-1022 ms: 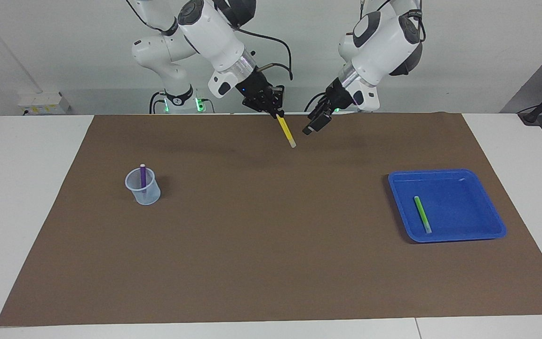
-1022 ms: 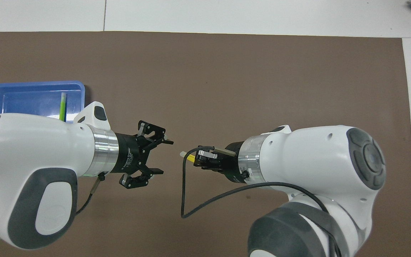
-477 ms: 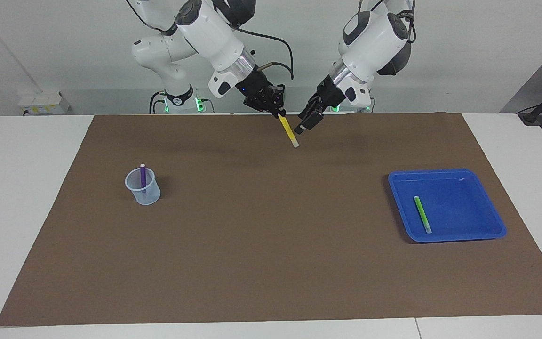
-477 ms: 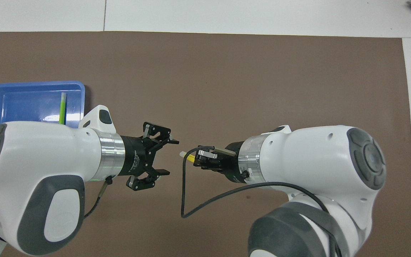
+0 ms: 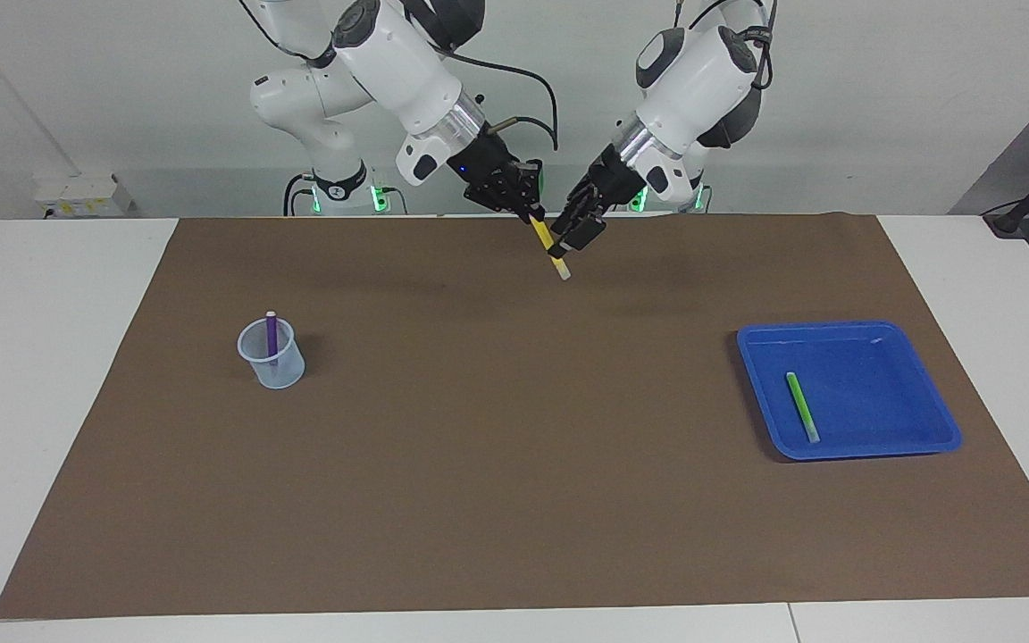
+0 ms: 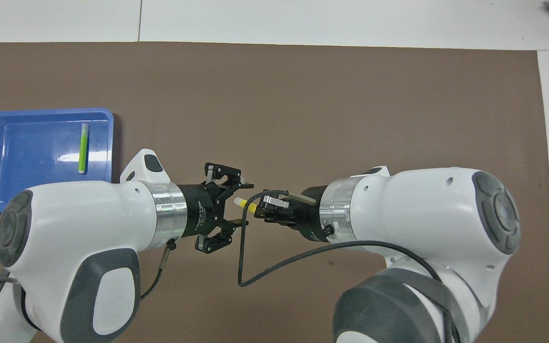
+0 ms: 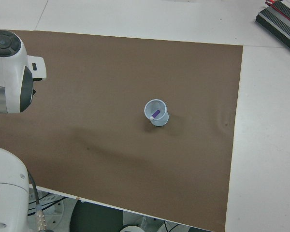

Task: Right arm passes pens to left for tray arrangement
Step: 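Close the left gripper on the yellow pen beside the right gripper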

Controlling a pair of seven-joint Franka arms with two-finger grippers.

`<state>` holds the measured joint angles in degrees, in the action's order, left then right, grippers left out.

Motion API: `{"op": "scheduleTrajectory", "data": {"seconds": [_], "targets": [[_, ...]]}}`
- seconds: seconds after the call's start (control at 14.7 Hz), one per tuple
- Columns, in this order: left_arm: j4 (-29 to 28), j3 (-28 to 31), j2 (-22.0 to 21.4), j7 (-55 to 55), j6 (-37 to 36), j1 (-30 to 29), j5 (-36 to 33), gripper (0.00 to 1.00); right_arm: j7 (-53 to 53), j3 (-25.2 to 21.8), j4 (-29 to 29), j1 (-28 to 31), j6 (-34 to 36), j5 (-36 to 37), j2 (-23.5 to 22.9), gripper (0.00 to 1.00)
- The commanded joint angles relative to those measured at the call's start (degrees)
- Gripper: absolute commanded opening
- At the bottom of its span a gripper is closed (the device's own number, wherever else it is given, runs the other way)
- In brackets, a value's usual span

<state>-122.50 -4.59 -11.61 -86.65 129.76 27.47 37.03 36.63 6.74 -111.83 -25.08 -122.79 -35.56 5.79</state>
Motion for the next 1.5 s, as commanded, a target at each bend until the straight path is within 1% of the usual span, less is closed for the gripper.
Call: {"op": "scheduleTrajectory", "data": {"seconds": [0.0,0.55,0.95,1.09,1.16,1.43], "targets": [[-2.0,0.4,-1.8,-0.7,1.4,0.3,1.0,0.7,-0.2,0.1,-0.7,0.2,-1.1,-1.7,0.5,0.0],[-2.0,0.4,-1.2,-0.9,3.1,0.2,1.3,0.67,-0.2,0.1,-0.5,0.2,-1.4,-1.8,0.4,0.0],[-2.0,0.4,-0.3,-0.8,4.4,0.2,1.6,0.66,0.0,0.1,-0.3,0.2,-1.5,-3.2,0.3,0.0],[-2.0,0.4,-0.2,-0.9,4.8,0.2,1.6,0.63,0.0,0.1,-0.3,0.2,-1.5,-3.2,0.4,0.0],[-2.0,0.4,-0.2,-0.8,4.9,0.2,1.6,0.59,0.0,0.1,-0.3,0.2,-1.5,-3.2,0.4,0.0],[-2.0,0.4,-0.1,-0.9,4.9,0.2,1.9,0.54,0.0,0.1,-0.3,0.2,-1.9,-3.2,0.3,0.0]]}}
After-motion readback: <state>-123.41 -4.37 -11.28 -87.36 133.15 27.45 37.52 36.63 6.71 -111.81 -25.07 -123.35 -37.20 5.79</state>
